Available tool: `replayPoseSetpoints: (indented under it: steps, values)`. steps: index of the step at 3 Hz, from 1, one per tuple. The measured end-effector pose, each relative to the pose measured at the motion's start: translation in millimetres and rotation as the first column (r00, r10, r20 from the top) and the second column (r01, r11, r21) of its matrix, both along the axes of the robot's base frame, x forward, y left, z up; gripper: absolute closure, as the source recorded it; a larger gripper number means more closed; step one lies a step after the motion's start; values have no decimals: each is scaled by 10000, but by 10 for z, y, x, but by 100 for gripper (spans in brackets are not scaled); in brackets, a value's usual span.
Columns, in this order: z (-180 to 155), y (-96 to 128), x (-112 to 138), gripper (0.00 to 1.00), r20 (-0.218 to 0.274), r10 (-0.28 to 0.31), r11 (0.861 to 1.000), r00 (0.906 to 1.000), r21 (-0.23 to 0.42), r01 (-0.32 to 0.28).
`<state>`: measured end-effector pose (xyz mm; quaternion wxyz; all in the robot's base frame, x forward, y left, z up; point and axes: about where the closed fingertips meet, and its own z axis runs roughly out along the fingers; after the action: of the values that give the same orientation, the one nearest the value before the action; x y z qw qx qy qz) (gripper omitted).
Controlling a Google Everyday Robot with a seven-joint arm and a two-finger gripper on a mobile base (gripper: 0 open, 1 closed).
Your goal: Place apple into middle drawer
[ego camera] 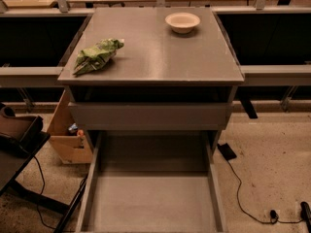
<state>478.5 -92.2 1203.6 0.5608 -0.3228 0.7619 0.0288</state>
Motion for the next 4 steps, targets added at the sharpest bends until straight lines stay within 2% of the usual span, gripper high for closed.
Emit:
replayPoseSetpoints:
  steps: [1, 2, 3, 4]
  values:
    - [-315, 93, 91, 100, -361, -152, 9975, 9992, 679, 176]
    - [-909, 268, 217, 100, -948, -168, 9809, 9954, 1914, 348]
    - [-1588, 430, 364, 100, -1398, 25, 9618, 9902, 2715, 359]
    - [-2316, 563, 513, 100, -1799, 311, 9560, 9832, 2925, 233]
